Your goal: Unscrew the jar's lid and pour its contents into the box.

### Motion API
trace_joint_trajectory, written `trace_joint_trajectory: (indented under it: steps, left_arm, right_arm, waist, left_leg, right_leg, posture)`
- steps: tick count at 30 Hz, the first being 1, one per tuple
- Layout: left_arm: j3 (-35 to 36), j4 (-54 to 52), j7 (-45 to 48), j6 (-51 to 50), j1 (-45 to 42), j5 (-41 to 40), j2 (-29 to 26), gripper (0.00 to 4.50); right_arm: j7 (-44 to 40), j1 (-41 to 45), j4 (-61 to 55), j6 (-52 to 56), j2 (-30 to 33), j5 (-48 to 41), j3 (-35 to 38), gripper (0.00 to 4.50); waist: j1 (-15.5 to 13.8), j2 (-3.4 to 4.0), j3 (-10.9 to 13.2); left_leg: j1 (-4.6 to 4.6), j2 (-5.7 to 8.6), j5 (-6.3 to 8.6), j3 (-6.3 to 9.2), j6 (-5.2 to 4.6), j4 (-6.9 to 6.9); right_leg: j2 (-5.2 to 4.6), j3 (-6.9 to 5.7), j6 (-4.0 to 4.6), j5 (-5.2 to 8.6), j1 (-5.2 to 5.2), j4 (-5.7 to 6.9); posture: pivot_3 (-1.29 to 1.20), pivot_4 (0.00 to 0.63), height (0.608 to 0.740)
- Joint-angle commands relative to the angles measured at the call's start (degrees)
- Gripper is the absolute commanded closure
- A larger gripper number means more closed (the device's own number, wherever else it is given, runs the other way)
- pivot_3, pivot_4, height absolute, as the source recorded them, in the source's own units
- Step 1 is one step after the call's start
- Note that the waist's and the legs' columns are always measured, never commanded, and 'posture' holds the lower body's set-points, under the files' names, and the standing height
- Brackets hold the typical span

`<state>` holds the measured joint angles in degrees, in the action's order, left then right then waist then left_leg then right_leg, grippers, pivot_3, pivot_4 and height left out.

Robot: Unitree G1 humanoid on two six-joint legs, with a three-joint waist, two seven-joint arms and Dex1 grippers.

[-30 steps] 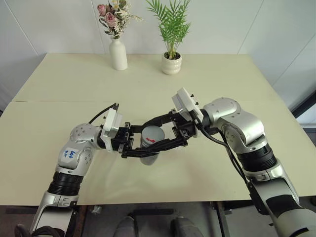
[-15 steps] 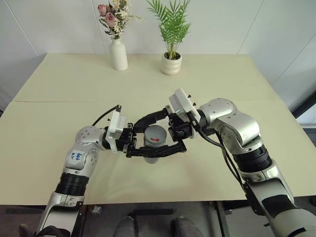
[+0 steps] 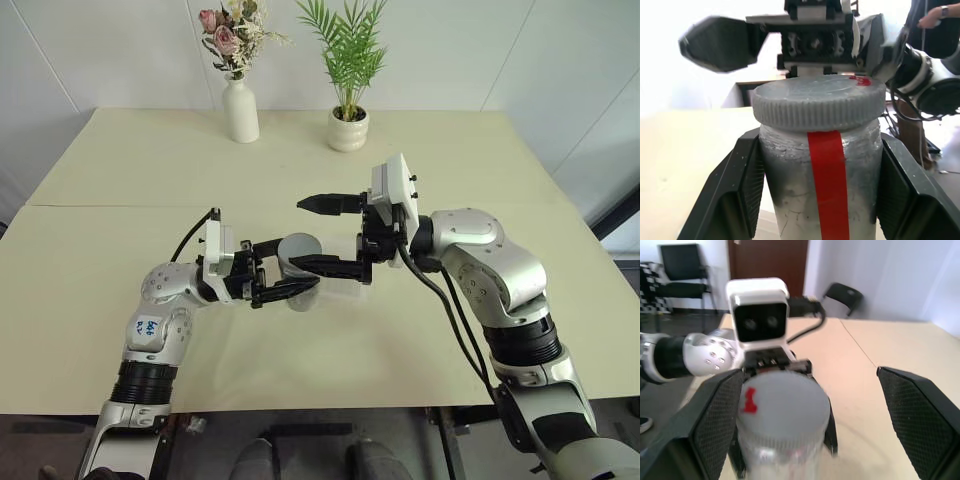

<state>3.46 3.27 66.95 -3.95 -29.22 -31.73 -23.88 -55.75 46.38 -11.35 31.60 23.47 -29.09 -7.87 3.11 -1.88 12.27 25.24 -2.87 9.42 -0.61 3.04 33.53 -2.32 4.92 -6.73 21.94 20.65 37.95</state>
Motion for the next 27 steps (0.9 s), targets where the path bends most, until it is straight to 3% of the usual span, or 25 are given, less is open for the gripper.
trace_joint_trajectory:
  steps: [1,14,27]
  left_arm:
    - [1.2,-0.7,-0.9,1.2,-0.3,-0.5,0.3,1.99]
    - [-0.2,1.4,0.3,0.6,-2.3,-0.6,1.2,1.99]
    - [-0.9,1.1,5.7,-2.5,-2.0,-1.8,0.0,1.99]
  right_arm:
    - [4.2,-0.8,-4.2,3.1,0.2,-0.9,1.8,0.05]
    - [8.9,-1.5,-6.2,5.4,-2.6,-0.7,-1.3,0.05]
    - [6.8,-0.2,-3.9,4.4,-2.4,-0.2,-1.7,0.05]
  waist:
    - [0.0,0.0,0.0]
    - [0.0,0.0,0.0]
    - [0.1,0.0,0.0]
  left_leg:
    - [0.0,-0.01,0.0,0.01,0.0,0.0]
    - [0.0,0.0,0.0,0.01,0.0,0.0]
    - [0.0,0.0,0.0,-0.01,0.0,-0.02]
  right_leg:
    - [0.01,-0.01,0.0,0.0,0.0,0.0]
    - [0.02,-0.01,0.0,0.0,-0.01,0.0]
    - [0.03,0.0,0.0,0.0,0.0,0.0]
  posture:
    - [0.0,0.15,0.74]
    - [0.0,0.15,0.74]
    - [0.0,0.15,0.74]
